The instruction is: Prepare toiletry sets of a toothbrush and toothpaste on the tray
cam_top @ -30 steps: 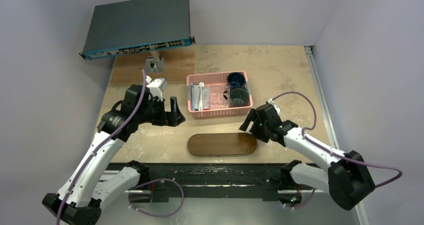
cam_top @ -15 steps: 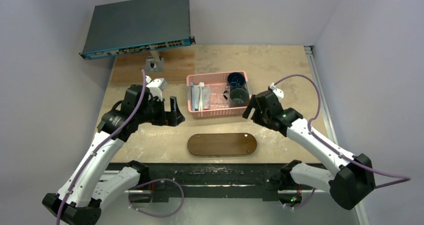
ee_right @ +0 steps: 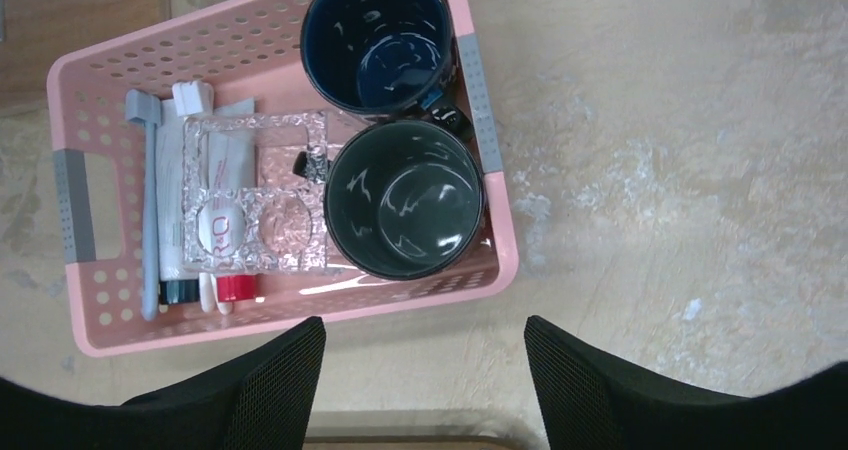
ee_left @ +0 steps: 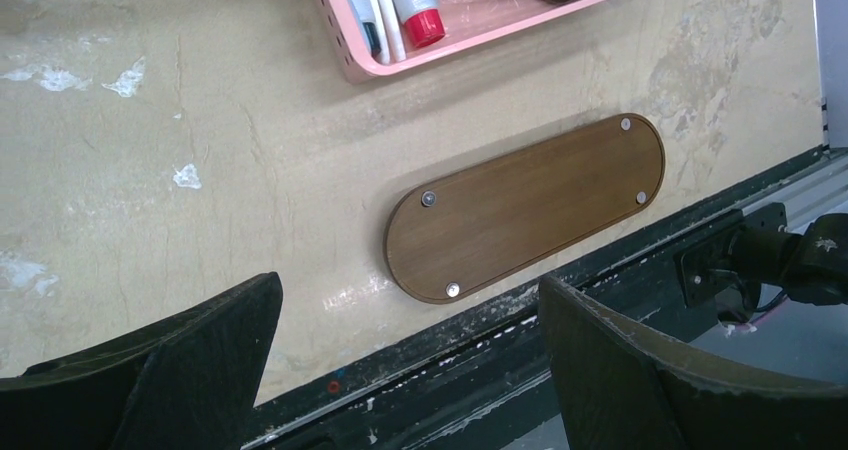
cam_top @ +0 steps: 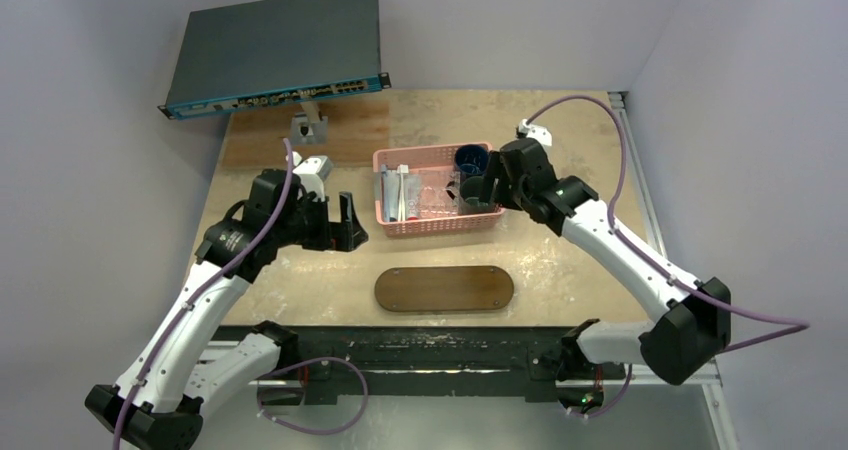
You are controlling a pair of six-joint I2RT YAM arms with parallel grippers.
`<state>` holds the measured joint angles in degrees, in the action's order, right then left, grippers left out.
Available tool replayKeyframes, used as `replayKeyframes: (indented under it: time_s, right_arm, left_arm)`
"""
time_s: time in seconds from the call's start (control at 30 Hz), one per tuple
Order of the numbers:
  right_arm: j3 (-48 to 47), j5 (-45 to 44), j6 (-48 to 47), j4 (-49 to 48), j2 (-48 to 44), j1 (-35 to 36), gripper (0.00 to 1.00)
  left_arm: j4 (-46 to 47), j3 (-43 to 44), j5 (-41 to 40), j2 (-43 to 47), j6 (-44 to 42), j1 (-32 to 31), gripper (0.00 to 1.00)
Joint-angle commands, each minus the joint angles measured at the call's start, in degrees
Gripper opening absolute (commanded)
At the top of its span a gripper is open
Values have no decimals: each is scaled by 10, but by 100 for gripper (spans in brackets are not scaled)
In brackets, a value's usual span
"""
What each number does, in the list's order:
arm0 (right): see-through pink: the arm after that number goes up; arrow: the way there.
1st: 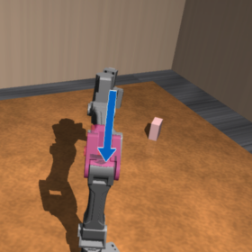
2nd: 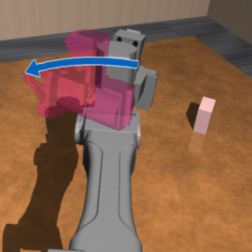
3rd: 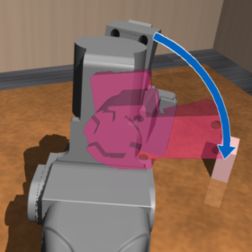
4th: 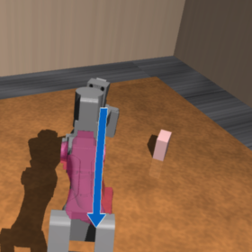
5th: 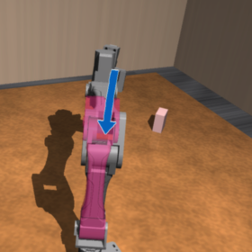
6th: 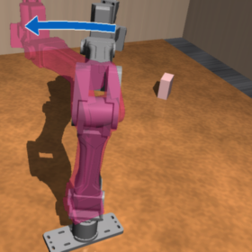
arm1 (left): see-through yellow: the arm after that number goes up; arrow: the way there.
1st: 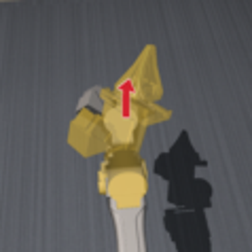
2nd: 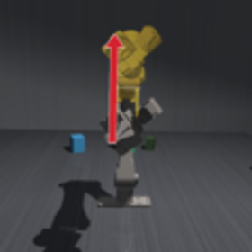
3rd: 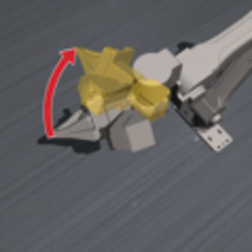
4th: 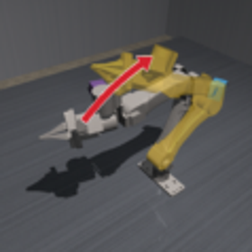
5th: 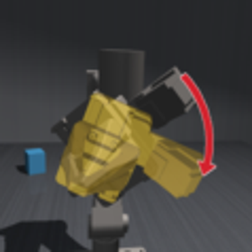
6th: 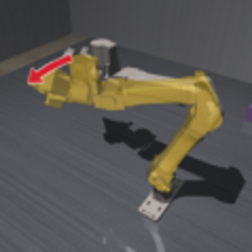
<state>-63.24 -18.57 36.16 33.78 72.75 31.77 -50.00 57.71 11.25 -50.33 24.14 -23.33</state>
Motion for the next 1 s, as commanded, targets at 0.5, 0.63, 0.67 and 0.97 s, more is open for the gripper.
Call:
replayKeyframes:
  time_s: [0.5,0.63,0.67,0.97]
  right_arm:
    - [-124,96,-180,-42,153,2,49]
    - [-135,108,-199,-40,174,3,48]
    - [-135,113,-204,-39,178,3,48]
    - [-134,127,-216,-51,187,15,46]
  left_arm:
    - [9,0,-19,5,-21,-1,100]
    - [10,0,-19,3,-21,-1,100]
    - [9,0,-19,3,-21,-1,100]
    - [8,0,-18,3,-20,-1,100]
